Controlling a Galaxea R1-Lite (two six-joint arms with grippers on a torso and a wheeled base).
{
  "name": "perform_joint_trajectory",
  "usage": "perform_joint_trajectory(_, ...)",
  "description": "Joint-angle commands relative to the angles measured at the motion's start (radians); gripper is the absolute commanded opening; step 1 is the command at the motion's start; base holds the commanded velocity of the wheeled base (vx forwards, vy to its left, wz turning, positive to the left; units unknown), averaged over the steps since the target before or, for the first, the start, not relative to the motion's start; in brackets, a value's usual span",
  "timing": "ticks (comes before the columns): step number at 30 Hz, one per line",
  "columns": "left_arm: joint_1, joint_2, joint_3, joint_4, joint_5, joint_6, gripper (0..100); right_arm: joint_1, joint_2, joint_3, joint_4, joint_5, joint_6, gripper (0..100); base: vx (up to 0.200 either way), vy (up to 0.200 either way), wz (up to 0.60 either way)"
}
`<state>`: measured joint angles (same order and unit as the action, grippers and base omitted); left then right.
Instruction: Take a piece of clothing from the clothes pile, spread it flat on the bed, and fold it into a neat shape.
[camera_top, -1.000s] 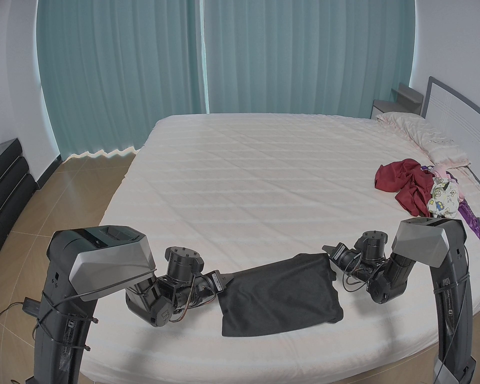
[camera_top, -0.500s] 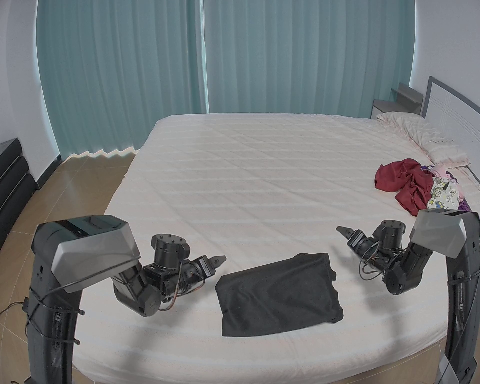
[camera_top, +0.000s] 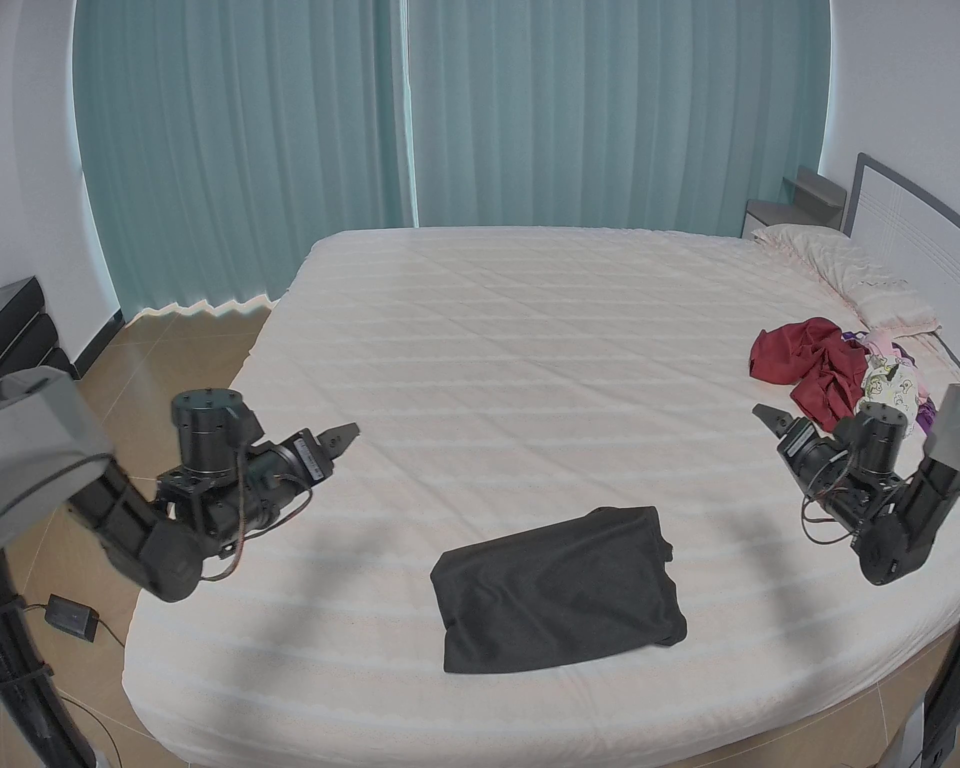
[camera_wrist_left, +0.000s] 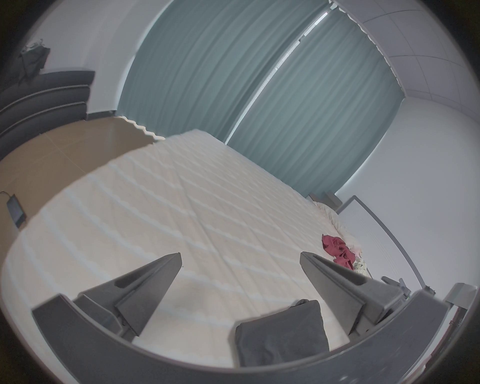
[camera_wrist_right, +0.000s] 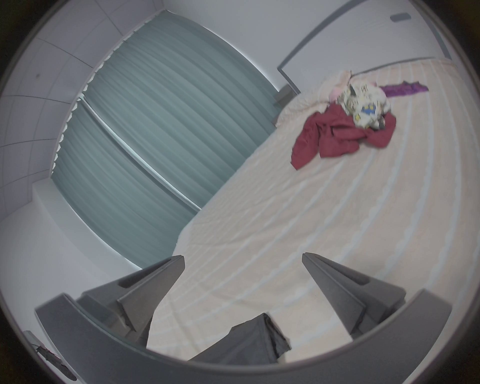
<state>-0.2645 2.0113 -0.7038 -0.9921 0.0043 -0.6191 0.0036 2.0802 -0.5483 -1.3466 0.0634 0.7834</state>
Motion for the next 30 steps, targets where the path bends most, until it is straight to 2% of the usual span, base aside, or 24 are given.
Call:
perform_joint_trajectory(1,0.059,-0.37,0.274,-0.005,0.043,0.012,100,-0.014,-0.382,0.248,-0.016,-0.002,-0.058,100,0.0,0.0,0.0)
perform_joint_trajectory(3,0.082,-0.497,0.354,-0.002,0.103,0.016,100,-0.013,-0.56,0.376,-0.017,0.003,-0.144,100,0.0,0.0,0.0)
perform_joint_trajectory(5,0.082,-0.571,0.403,0.003,0.155,0.036,100,-0.013,-0.649,0.433,-0.016,0.006,-0.188,100,0.0,0.0,0.0)
perform_joint_trajectory(11,0.079,-0.816,0.619,0.007,0.201,0.145,100,-0.014,-0.916,0.548,0.043,-0.007,-0.227,100,0.0,0.0,0.0)
perform_joint_trajectory(14,0.077,-0.937,0.699,0.02,0.253,0.162,100,-0.028,-1.108,0.548,0.241,-0.028,-0.233,100,0.0,0.0,0.0)
perform_joint_trajectory(17,0.077,-1.054,0.702,0.075,0.306,0.171,100,-0.027,-1.318,0.548,0.429,-0.014,-0.262,100,0.0,0.0,0.0)
perform_joint_trajectory(19,0.076,-1.206,0.702,0.199,0.327,0.185,100,-0.022,-1.517,0.548,0.662,0.001,-0.349,100,0.0,0.0,0.0)
perform_joint_trajectory(20,0.077,-1.252,0.702,0.251,0.327,0.2,100,-0.022,-1.572,0.547,0.739,0.003,-0.382,100,0.0,0.0,0.0)
perform_joint_trajectory(21,0.077,-1.252,0.702,0.251,0.327,0.2,100,-0.022,-1.572,0.547,0.739,0.003,-0.382,100,0.0,0.0,0.0)
perform_joint_trajectory(22,0.077,-1.393,0.702,0.426,0.329,0.266,100,-0.02,-1.737,0.533,0.96,0.012,-0.449,100,0.0,0.0,0.0)
perform_joint_trajectory(25,0.076,-1.605,0.696,0.639,0.326,0.325,100,-0.02,-1.927,0.496,1.21,0.038,-0.458,100,0.0,0.0,0.0)
perform_joint_trajectory(27,0.077,-1.7,0.693,0.727,0.327,0.351,100,-0.02,-2.017,0.481,1.337,0.042,-0.466,100,0.0,0.0,0.0)
perform_joint_trajectory(30,0.083,-1.801,0.695,0.836,0.329,0.371,100,-0.005,-2.08,0.482,1.423,0.033,-0.5,100,0.0,0.0,0.0)
